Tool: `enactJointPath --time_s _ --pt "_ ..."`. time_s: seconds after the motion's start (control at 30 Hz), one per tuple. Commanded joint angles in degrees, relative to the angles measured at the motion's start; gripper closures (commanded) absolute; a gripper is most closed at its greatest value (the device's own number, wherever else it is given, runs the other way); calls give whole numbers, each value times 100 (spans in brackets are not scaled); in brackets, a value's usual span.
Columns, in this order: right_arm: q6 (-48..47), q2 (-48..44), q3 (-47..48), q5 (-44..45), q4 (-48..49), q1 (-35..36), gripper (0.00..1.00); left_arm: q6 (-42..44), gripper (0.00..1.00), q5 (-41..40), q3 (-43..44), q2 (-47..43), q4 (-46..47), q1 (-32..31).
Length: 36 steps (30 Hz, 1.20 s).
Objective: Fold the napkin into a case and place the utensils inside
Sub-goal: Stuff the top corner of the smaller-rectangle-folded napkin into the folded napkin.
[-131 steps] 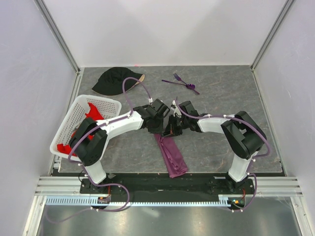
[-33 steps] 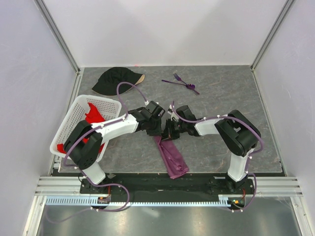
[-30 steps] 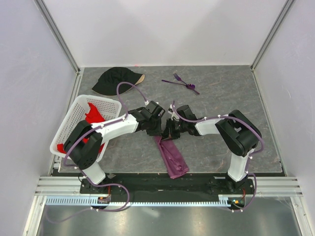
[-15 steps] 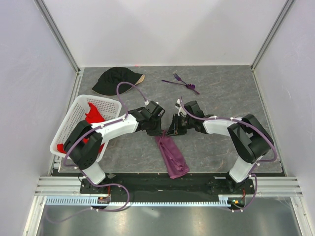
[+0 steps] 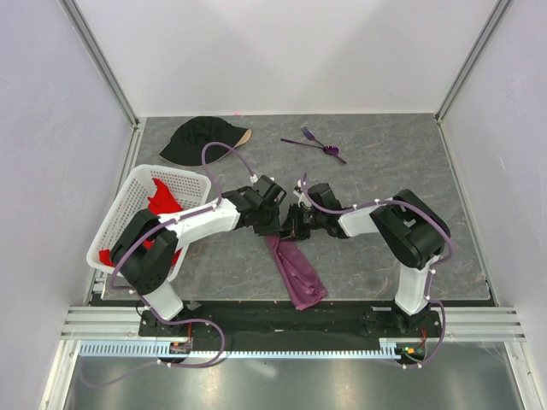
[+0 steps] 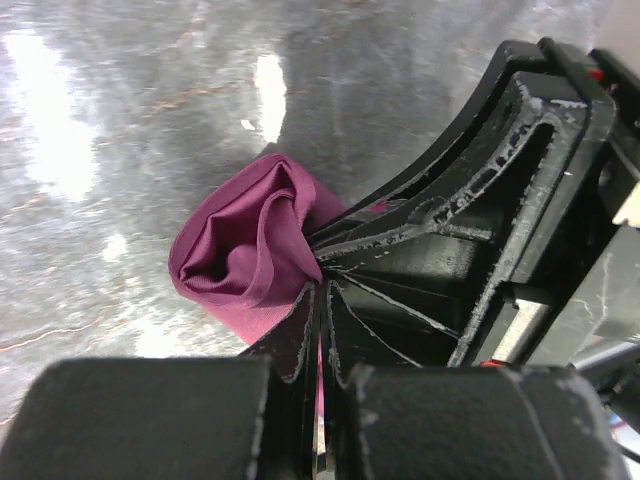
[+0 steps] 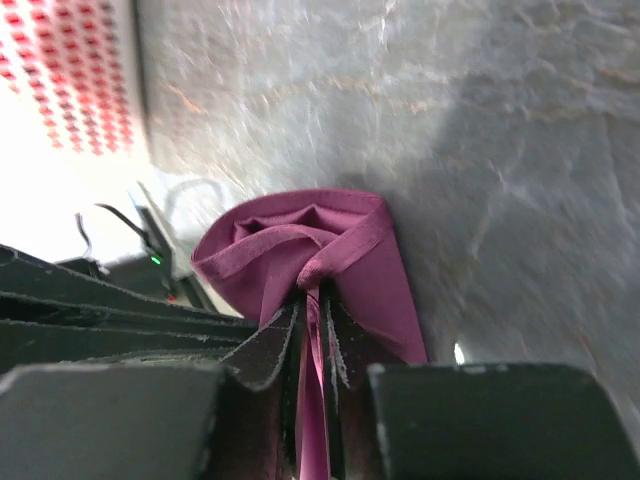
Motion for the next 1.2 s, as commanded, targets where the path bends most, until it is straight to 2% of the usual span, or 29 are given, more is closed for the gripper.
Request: enactJointPath --time_s 0.0,0.1,0.2,0.23,0.33,0.37,0.47,0.53,0.63,0.77,0.87,1.17 --pt "1265 280 -261 -268 2194 13 84 -398 98 -125 -254 -149 398 15" --pt "870 262 -261 -233 1633 -66 83 -477 98 -336 -482 -227 574 15" --pt "703 131 -437 -251 1501 -189 82 -363 98 -442 -404 -245 496 33" --pt "607 -9 -437 -146 1195 -215 82 -302 98 -503 -369 -254 461 33" --pt "229 -168 -394 -110 702 -224 80 -127 84 -687 -246 -324 224 42" --pt "89 -212 -376 -101 613 -224 80 -82 76 -740 -202 -368 145 42" --pt "-167 -440 -323 47 156 -224 78 -12 65 -951 -263 -666 -67 42" --pt "-317 -546 -288 75 -37 -224 78 15 64 -961 -307 -904 -85 42" --pt "-326 -573 -279 66 -47 -224 77 6 68 -960 -378 -992 -102 42" --pt "-238 -476 -305 40 111 -216 78 24 84 -961 -308 -826 -111 77" --pt "-28 -327 -314 -22 392 -198 79 94 93 -934 -185 -545 -94 121" --pt "884 534 -16 -66 1384 -4 84 147 98 -679 -52 -52 161 139"
